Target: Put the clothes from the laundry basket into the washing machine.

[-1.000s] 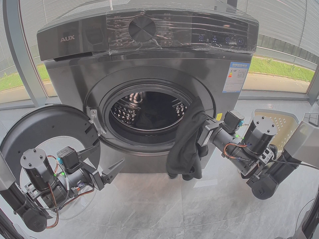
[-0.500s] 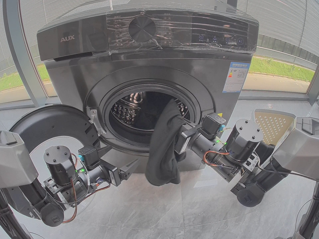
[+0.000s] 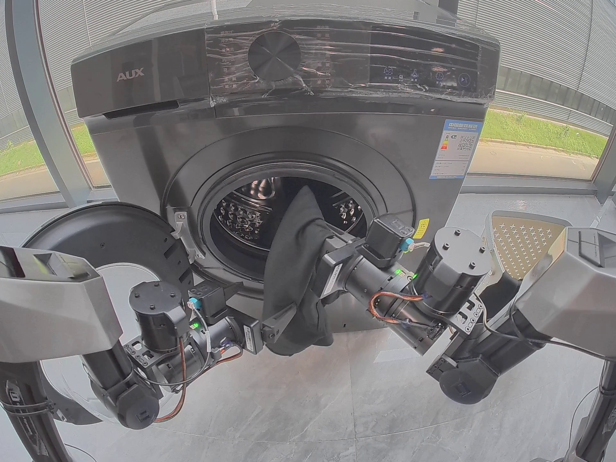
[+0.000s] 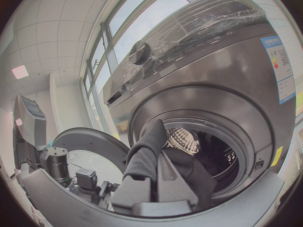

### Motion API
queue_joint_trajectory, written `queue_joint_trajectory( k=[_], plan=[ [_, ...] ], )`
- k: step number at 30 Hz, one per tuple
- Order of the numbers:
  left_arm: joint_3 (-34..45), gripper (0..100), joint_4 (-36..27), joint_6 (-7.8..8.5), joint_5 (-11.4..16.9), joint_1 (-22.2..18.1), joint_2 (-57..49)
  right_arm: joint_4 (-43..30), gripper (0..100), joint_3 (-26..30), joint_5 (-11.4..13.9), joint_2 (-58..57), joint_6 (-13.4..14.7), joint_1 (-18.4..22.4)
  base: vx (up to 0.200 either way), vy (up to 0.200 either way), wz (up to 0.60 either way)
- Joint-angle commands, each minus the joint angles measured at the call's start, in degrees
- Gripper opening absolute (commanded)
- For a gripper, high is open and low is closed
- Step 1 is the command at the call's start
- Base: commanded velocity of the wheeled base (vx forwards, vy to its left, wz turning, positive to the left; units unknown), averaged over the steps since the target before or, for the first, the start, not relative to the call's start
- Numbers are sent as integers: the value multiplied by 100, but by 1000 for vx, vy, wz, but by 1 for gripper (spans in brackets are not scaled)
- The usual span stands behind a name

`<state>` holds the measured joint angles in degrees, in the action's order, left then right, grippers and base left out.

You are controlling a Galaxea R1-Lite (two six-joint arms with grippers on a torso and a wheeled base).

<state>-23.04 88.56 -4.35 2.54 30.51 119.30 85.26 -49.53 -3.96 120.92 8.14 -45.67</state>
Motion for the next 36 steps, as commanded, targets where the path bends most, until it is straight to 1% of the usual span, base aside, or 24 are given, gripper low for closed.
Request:
queue_joint_trajectory(
  k=[1, 9, 16, 20, 22, 23, 26, 28, 33, 36],
  plan=[
    [-210, 100, 3, -13, -60, -28, 252, 8, 0, -22, -8, 37, -6, -109, 0, 0, 0],
    [-377, 100, 3, 13, -25, -2, 287, 17, 0, -13, -17, 46, -6, -197, 0, 0, 0],
    [-500, 100, 3, 145, -25, 25, 516, 34, 0, 14, -26, 46, -6, -250, 0, 0, 0],
    [-772, 100, -6, 136, -60, -54, 770, 61, 0, 40, -34, 37, -6, -285, 0, 0, 0],
    [-869, 100, -6, 163, -69, -151, 841, 78, 0, 49, -43, 37, -6, -285, 0, 0, 0],
    [-904, 0, -6, 172, -69, -230, 876, 78, 0, 75, -43, 28, -6, -285, 0, 0, 0],
    [-957, 0, -6, 172, -78, -292, 885, 78, 0, 84, -52, 37, 3, -259, 0, 0, 0],
    [-948, 0, 3, 163, -139, -353, 850, 87, 0, 84, -52, 55, 3, -188, 0, 0, 0],
    [-878, 0, 12, 172, -148, -344, 779, 122, 0, 75, -43, 160, 3, -109, 0, 0, 0],
    [-904, 0, 12, 128, -254, -441, 639, 228, 0, 392, -43, 125, 12, -118, 0, 0, 0]
  ],
)
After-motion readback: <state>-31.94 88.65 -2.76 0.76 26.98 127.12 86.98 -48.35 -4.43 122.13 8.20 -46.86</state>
